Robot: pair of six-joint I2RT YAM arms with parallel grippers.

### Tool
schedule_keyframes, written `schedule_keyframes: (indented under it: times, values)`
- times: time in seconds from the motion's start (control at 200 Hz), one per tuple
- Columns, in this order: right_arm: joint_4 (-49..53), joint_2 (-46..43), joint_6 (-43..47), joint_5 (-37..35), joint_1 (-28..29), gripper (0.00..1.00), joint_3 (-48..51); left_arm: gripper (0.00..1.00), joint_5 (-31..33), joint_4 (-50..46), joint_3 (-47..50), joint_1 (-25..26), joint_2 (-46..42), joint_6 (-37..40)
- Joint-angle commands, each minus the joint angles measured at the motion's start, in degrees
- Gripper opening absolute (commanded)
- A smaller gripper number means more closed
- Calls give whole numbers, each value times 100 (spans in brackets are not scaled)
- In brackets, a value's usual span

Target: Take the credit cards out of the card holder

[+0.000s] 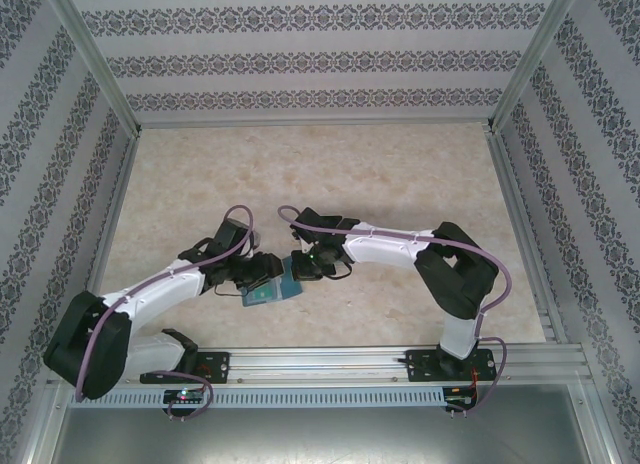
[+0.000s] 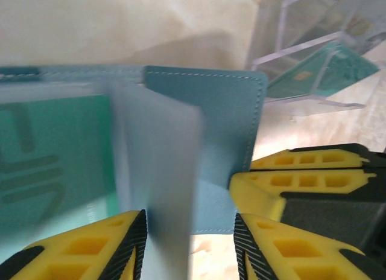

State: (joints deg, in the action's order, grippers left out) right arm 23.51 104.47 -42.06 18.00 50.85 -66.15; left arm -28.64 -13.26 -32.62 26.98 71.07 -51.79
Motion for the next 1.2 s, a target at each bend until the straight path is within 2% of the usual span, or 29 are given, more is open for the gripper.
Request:
schedule_keyframes:
  times: [0.0,0.195,0.325,0.405,0.48,0.595,0.844,1.194]
  values:
    - [99,-453,-39,-342,-44,18,1,41,-291,460,-260,71,204,163]
    - [202,-856,-17,-579,-153,30,148,38,-199,291,-271,113,331,247]
    - [207,-928,69,-567,-137,31,125,36,11,-7,-323,106,210,348]
    - [181,-810,162,-387,-96,28,6,32,278,-356,-374,106,75,405]
    - [227,-639,263,-311,9,23,-178,27,846,-807,-398,101,-149,403]
    - [264,-334,331,-236,142,17,-369,26,1482,-1347,-326,64,-424,349]
    - [403,128,448,-368,175,8,-416,27,1767,-1595,-40,42,-591,130]
    - [473,501,586,-532,319,8,-390,30,1839,-1574,148,13,-568,169]
